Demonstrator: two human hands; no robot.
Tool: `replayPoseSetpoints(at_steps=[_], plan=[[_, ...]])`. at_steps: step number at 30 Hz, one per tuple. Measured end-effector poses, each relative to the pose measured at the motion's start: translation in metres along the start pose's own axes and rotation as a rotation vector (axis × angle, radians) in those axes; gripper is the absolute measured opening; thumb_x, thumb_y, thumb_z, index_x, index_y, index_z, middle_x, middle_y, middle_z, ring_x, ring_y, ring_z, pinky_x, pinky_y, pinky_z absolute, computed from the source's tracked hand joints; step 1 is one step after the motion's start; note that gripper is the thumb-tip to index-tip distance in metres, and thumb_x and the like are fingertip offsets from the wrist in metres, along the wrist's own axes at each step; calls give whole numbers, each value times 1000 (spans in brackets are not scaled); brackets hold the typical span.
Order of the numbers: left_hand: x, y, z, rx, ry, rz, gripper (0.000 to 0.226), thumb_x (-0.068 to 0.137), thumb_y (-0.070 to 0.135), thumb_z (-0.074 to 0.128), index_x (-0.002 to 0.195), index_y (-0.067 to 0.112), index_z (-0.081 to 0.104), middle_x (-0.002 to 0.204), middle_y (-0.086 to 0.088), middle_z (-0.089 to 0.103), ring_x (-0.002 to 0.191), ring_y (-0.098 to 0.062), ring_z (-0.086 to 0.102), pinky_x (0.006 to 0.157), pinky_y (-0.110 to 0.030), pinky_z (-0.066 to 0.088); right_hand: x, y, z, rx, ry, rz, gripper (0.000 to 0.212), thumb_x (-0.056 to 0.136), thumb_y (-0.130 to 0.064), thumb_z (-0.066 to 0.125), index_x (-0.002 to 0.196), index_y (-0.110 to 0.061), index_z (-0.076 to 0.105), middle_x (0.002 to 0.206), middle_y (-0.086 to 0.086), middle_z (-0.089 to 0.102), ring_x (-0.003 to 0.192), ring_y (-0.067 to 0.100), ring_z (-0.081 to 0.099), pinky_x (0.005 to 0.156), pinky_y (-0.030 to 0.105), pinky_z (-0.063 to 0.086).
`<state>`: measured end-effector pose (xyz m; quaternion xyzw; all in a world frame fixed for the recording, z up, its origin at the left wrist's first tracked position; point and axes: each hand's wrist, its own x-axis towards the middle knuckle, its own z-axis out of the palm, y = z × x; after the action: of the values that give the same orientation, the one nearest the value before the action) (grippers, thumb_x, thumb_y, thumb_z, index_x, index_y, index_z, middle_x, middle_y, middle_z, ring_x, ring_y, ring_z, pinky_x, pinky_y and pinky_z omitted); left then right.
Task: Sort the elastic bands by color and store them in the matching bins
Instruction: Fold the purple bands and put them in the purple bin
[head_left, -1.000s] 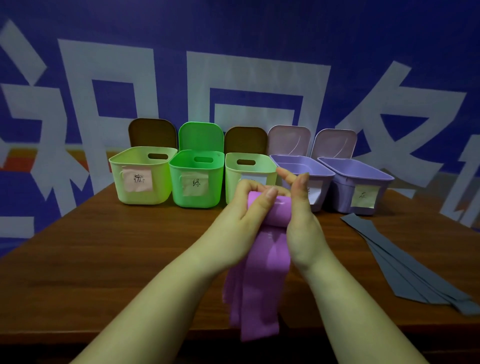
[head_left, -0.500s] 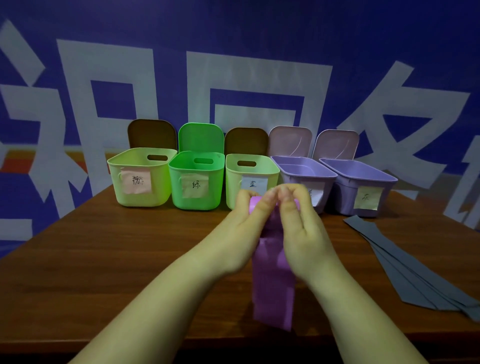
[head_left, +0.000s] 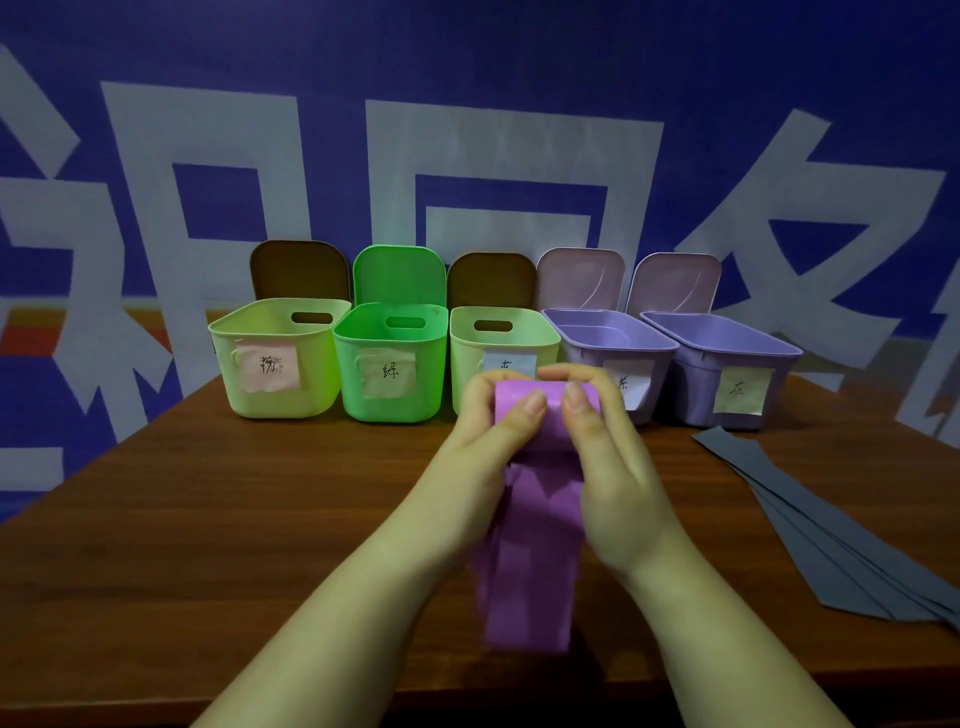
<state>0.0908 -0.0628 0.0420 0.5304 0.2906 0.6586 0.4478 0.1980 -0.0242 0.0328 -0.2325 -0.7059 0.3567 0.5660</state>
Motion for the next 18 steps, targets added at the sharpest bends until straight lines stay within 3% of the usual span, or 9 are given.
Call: replayPoseSetpoints(at_steps=[3, 5, 10, 12, 14, 16, 18], plan=[[2, -3, -1, 0, -30, -14, 27, 74, 22, 55, 99, 21, 47, 92, -4, 56, 77, -11, 56, 67, -19, 49, -1, 1, -1, -38, 17, 44, 47, 84, -63, 32, 96, -28, 60, 97, -17, 67, 93, -2, 61, 86, 19, 46], [2, -6, -1, 2, -47, -18, 28, 74, 20, 55, 100, 23, 47, 94, -4, 56, 79, -11, 55, 67, -18, 48, -1, 2, -2, -57, 60, 48, 43, 85, -60, 30, 92, -29, 59, 92, -23, 66, 87, -5, 60, 80, 15, 45], [9, -7, 0, -30, 22, -89, 35, 71, 18, 68, 102, 16, 51, 93, -1, 64, 79, -3, 65, 69, -15, 49, -3, 5, 2, -19, 67, -23, 45, 83, -61, 31, 101, -26, 54, 94, -15, 64, 91, 4, 61, 83, 20, 48], [11, -5, 0, 65, 45, -197, 49, 79, 50, 65, 111, 14, 55, 104, -4, 68, 94, -3, 66, 84, -21, 49, -4, 7, 4, -11, 69, -30, 43, 83, -60, 32, 104, -28, 52, 95, -12, 63, 91, 7, 62, 83, 25, 49], [6, 3, 0, 352, 30, -237, 77, 72, 79, 41, 116, 18, 59, 112, -2, 67, 106, -8, 62, 98, -32, 45, -6, 10, 5, -10, 71, -31, 44, 83, -59, 32, 108, -28, 50, 100, -9, 62, 94, 9, 61, 86, 30, 49], [5, 6, -2, 550, 69, -159, 72, 72, 72, 33, 112, 19, 60, 113, 0, 65, 106, -6, 58, 103, -33, 40, -8, 14, 7, 8, 74, -20, 46, 84, -58, 33, 112, -26, 49, 108, -3, 61, 101, 14, 61, 91, 39, 49], [4, 8, -1, 557, 109, -110, 53, 84, 59, 37, 106, 16, 60, 108, -1, 65, 97, -4, 55, 96, -28, 40, -9, 17, 8, 26, 80, -1, 45, 84, -57, 36, 113, -26, 49, 112, -1, 61, 105, 19, 60, 96, 46, 46]])
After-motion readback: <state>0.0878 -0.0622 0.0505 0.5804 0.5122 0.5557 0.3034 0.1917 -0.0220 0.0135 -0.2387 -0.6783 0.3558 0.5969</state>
